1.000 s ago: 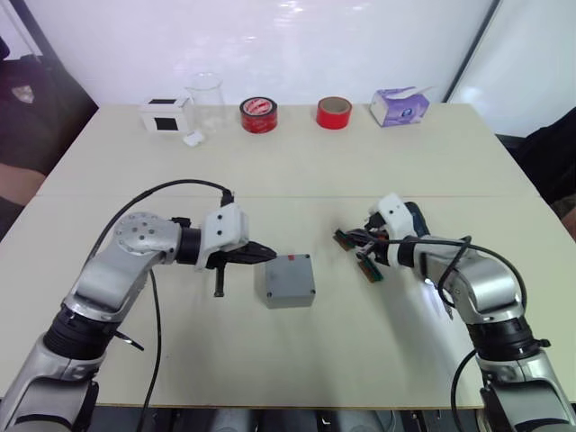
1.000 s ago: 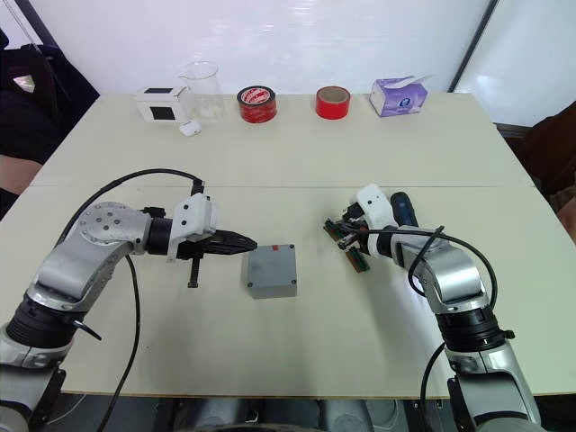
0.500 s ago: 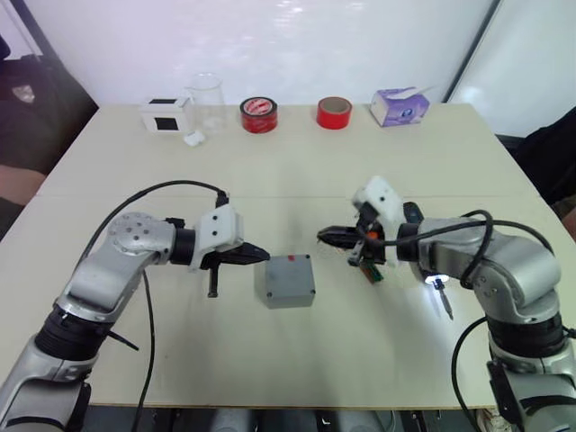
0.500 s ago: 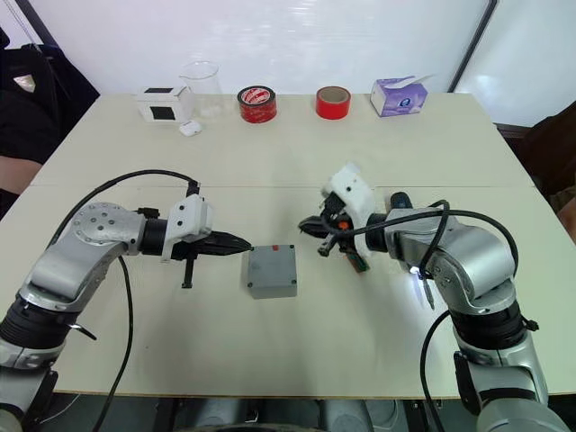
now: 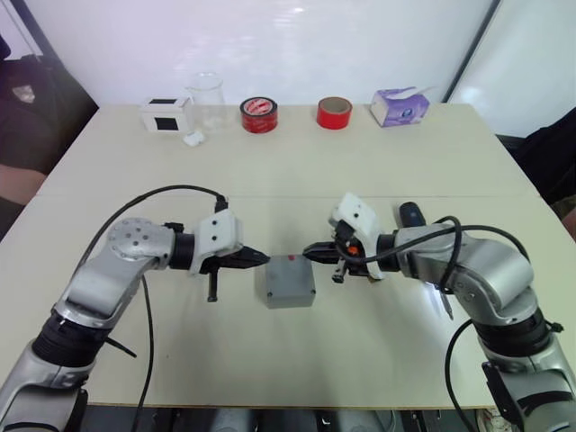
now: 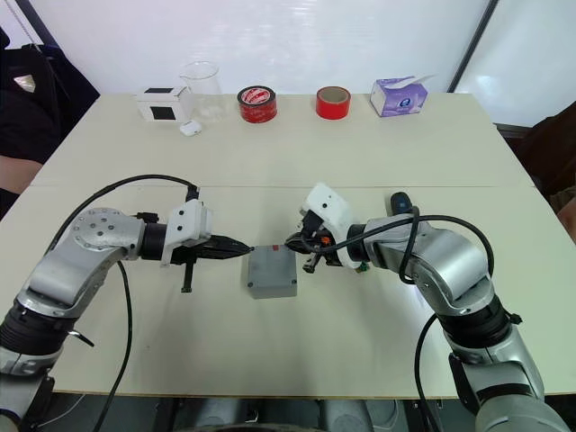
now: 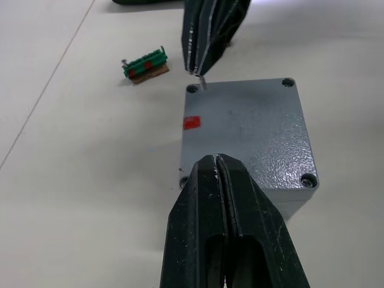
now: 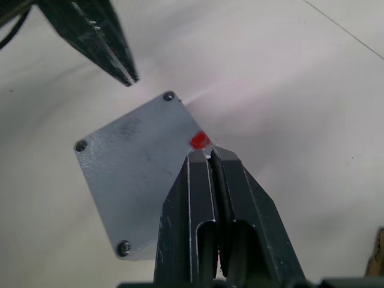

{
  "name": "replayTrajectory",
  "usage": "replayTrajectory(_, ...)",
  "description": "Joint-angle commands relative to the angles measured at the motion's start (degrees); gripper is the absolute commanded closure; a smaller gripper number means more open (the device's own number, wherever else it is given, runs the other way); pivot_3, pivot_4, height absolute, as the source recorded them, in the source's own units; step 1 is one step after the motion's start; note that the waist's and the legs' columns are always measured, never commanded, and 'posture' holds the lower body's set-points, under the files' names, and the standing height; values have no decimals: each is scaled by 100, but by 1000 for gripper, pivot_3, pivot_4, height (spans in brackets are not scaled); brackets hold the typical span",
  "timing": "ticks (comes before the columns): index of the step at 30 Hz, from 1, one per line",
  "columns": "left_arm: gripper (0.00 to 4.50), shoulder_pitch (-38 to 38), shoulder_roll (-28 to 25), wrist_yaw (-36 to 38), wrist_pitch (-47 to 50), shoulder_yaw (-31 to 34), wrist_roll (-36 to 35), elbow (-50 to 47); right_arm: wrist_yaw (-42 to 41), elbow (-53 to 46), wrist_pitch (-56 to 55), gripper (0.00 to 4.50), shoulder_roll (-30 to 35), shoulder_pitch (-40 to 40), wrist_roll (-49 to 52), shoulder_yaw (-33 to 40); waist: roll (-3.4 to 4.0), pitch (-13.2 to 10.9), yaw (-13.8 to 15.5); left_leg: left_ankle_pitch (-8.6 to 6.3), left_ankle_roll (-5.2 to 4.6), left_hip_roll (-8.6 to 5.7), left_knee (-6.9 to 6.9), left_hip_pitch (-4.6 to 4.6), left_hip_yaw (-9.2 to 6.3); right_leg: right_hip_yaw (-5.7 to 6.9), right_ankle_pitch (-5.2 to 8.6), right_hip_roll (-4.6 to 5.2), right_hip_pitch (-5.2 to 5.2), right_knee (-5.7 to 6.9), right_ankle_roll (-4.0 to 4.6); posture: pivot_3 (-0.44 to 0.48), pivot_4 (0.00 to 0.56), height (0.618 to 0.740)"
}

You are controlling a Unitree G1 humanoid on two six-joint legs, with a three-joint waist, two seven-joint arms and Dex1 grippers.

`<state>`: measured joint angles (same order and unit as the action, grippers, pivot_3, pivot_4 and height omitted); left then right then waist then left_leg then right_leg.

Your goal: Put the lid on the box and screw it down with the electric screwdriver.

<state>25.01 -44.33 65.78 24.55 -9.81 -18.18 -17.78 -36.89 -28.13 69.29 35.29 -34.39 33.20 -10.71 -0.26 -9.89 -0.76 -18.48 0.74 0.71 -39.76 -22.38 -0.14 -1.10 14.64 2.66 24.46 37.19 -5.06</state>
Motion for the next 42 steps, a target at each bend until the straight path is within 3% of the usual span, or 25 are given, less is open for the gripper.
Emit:
replayTrajectory(1,4500,19,-35,-63,-10,138,-60,-216,-17,10,-189,4493,43,-175,-80,9,0,0,2,0,0,0,0,0,0,0,0,0,0,0,0,0,150,739)
replayTrajectory(23,4500,73,62,-161,-34,15,-36,-209,-166,177,-559,4493,200,126,-520,-512,0,0,2,0,0,-1,0,0,0,0,0,0,0,0,0,0,150,739)
replayTrajectory(26,4500,114,91,-152,-36,-10,-31,-190,-211,138,-527,3736,207,147,-477,-489,0,0,1,0,0,-1,0,0,0,0,0,0,0,0,0,0,150,739)
replayTrajectory(31,4500,236,148,-81,-43,-59,-58,-152,-326,-161,-374,1698,457,-89,-330,-150,0,0,9,0,0,0,0,0,0,0,0,0,0,0,0,0,150,739)
replayTrajectory(36,4500,402,282,-15,-9,-104,-105,-140,-468,-282,-191,67,957,-247,-176,312,-1,-1,9,0,0,-2,-2,-1,0,1,0,2,0,0,0,0,150,739)
replayTrajectory(42,4500,703,460,180,-40,-45,-327,-31,-713,460,427,19,2480,-711,-417,551,4,-6,13,0,0,-3,-8,-4,5,-1,0,5,0,-1,0,0,150,739)
